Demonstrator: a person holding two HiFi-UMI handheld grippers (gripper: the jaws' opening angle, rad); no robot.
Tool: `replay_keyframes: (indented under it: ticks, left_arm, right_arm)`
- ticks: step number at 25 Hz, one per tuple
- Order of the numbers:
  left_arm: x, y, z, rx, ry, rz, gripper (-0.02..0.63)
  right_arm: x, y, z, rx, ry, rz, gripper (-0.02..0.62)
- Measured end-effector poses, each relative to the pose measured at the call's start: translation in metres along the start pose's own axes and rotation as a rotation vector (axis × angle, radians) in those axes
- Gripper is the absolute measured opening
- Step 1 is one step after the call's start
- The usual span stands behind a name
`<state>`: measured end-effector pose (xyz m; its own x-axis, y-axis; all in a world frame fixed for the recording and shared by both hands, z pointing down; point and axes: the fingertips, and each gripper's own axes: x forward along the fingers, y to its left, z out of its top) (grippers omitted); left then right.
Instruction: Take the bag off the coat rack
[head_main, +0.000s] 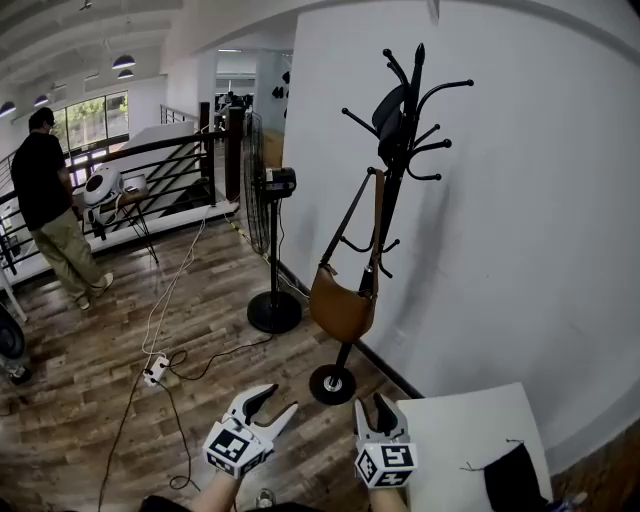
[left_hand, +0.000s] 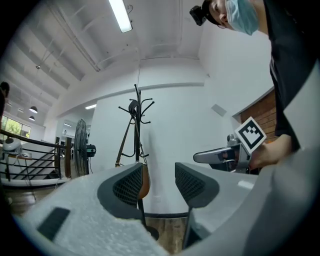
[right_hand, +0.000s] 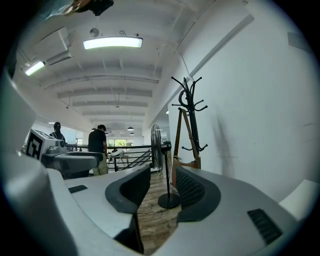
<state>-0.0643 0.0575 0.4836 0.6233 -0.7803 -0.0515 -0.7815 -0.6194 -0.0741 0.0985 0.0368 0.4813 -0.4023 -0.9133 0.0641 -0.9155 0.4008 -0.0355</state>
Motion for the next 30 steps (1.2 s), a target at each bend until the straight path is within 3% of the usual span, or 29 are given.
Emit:
replay_keyframes:
  ticks: [11, 18, 24, 30]
  left_arm:
    - [0.015, 0.063, -0.011, 0.0, 0.007, -0.11, 0.196]
    - [0.028, 0.085, -0.023, -0.034, 0.021, -0.151, 0.196]
    - [0.051, 0.101, -0.033, -0.076, 0.067, -0.145, 0.195]
    - [0.088, 0.123, -0.033, -0.064, 0.047, -0.114, 0.195]
  right_arm:
    - [0.044, 0.018, -0.006, 0.033, -0.005, -0.132, 0.153]
    - [0.066, 0.02, -0.017, 0.031, 0.036, -0.165, 0.156]
    - [0.095, 0.006, -0.015, 0.024, 0.048, -0.162, 0.158]
    - [0.133, -0.02, -0.006, 0.017, 0.04, -0.141, 0.158]
